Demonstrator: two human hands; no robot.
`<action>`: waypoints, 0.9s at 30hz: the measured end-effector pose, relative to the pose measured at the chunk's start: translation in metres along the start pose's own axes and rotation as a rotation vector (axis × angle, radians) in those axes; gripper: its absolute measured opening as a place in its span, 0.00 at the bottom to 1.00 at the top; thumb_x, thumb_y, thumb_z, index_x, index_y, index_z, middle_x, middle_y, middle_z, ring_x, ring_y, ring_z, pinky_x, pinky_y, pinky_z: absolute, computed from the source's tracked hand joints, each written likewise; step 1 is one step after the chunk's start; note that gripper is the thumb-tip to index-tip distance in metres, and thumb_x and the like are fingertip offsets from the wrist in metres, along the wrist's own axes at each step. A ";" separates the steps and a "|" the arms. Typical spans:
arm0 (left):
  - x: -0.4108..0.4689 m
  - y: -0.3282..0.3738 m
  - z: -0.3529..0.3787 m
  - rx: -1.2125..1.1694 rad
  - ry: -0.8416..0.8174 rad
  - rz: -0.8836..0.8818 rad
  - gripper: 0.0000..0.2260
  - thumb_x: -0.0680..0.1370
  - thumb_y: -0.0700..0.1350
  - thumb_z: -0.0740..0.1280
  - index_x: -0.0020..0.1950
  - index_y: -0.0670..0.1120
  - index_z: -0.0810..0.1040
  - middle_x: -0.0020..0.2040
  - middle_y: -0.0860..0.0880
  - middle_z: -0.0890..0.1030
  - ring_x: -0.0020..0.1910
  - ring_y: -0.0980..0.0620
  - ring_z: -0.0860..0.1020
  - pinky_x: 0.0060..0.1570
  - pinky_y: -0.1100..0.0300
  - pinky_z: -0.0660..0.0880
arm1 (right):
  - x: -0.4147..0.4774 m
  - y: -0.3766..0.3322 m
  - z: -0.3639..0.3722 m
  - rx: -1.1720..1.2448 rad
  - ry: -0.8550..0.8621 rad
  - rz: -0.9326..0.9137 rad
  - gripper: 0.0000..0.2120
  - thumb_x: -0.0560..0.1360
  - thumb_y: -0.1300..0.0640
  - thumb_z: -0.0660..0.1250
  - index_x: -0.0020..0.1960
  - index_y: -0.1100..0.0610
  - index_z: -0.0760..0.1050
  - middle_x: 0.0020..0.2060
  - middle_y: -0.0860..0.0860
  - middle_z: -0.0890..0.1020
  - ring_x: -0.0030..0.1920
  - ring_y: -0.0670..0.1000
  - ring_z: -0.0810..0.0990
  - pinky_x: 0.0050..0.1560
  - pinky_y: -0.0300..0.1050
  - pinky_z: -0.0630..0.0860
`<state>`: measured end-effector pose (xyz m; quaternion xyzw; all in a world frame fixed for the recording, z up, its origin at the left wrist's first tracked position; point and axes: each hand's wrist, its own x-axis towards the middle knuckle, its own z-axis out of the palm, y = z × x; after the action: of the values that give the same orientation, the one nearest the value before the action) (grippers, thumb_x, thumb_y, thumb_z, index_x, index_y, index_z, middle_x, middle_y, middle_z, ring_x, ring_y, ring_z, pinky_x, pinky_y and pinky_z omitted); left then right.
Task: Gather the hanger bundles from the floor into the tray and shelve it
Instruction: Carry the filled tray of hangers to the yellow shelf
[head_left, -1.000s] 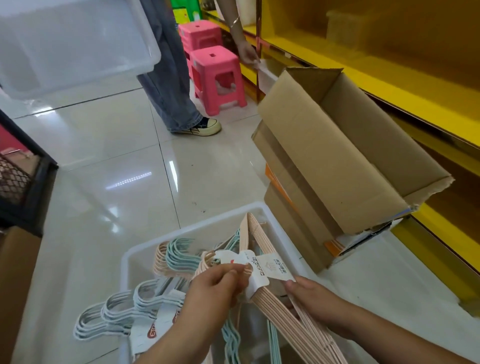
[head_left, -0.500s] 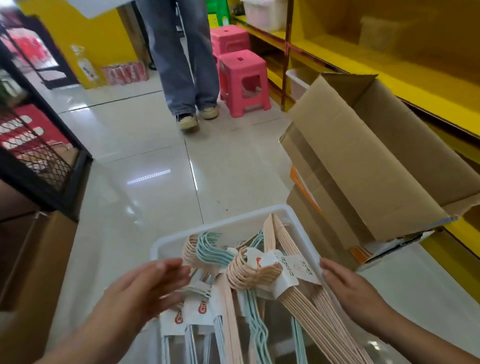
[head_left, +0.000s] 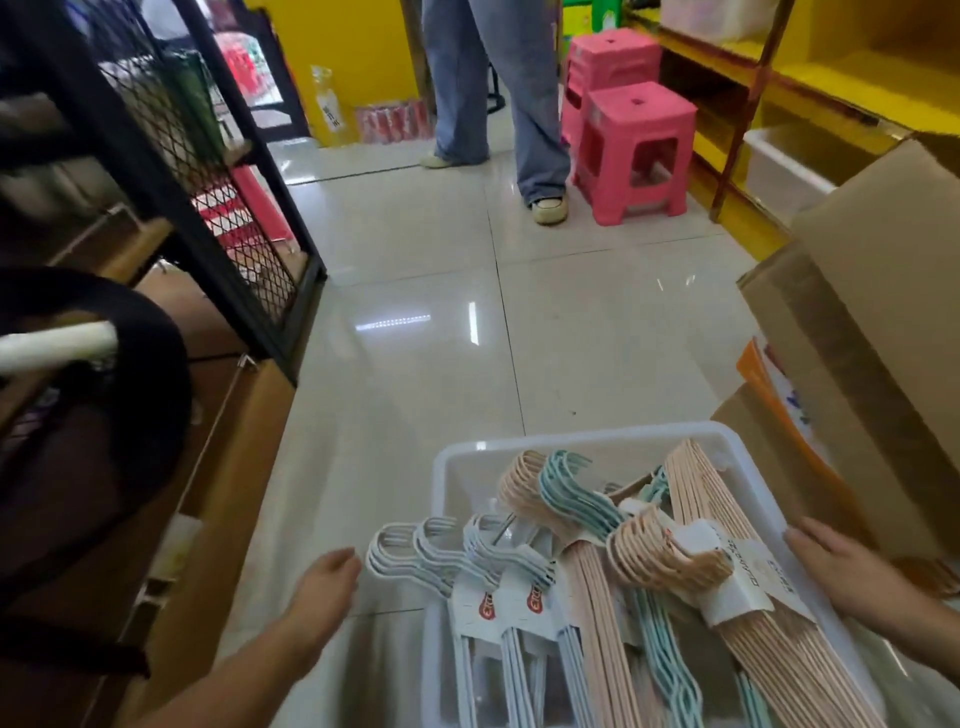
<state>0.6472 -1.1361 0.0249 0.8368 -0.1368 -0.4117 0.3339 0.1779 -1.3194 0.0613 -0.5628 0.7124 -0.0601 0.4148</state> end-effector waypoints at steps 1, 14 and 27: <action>-0.009 -0.011 0.011 -0.006 -0.091 -0.042 0.11 0.84 0.42 0.62 0.60 0.40 0.80 0.55 0.40 0.81 0.52 0.44 0.79 0.53 0.54 0.74 | 0.001 -0.002 0.003 0.025 -0.015 0.015 0.28 0.80 0.43 0.57 0.74 0.59 0.68 0.72 0.57 0.72 0.71 0.59 0.70 0.72 0.56 0.64; -0.039 -0.011 0.072 -0.128 -0.298 0.068 0.22 0.74 0.44 0.74 0.67 0.55 0.77 0.65 0.52 0.82 0.68 0.49 0.76 0.74 0.47 0.67 | 0.002 -0.005 0.014 0.277 -0.052 0.052 0.15 0.82 0.51 0.58 0.51 0.59 0.80 0.45 0.59 0.86 0.48 0.60 0.84 0.59 0.63 0.77; -0.051 0.079 0.017 -0.178 -0.395 0.160 0.24 0.72 0.38 0.76 0.67 0.51 0.79 0.60 0.52 0.87 0.61 0.49 0.84 0.67 0.44 0.75 | -0.026 -0.061 -0.027 0.388 0.019 0.039 0.15 0.83 0.53 0.56 0.53 0.58 0.80 0.42 0.57 0.88 0.46 0.58 0.85 0.44 0.49 0.78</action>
<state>0.6060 -1.1760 0.1010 0.6938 -0.2285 -0.5501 0.4048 0.2066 -1.3299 0.1260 -0.4577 0.7022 -0.1934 0.5099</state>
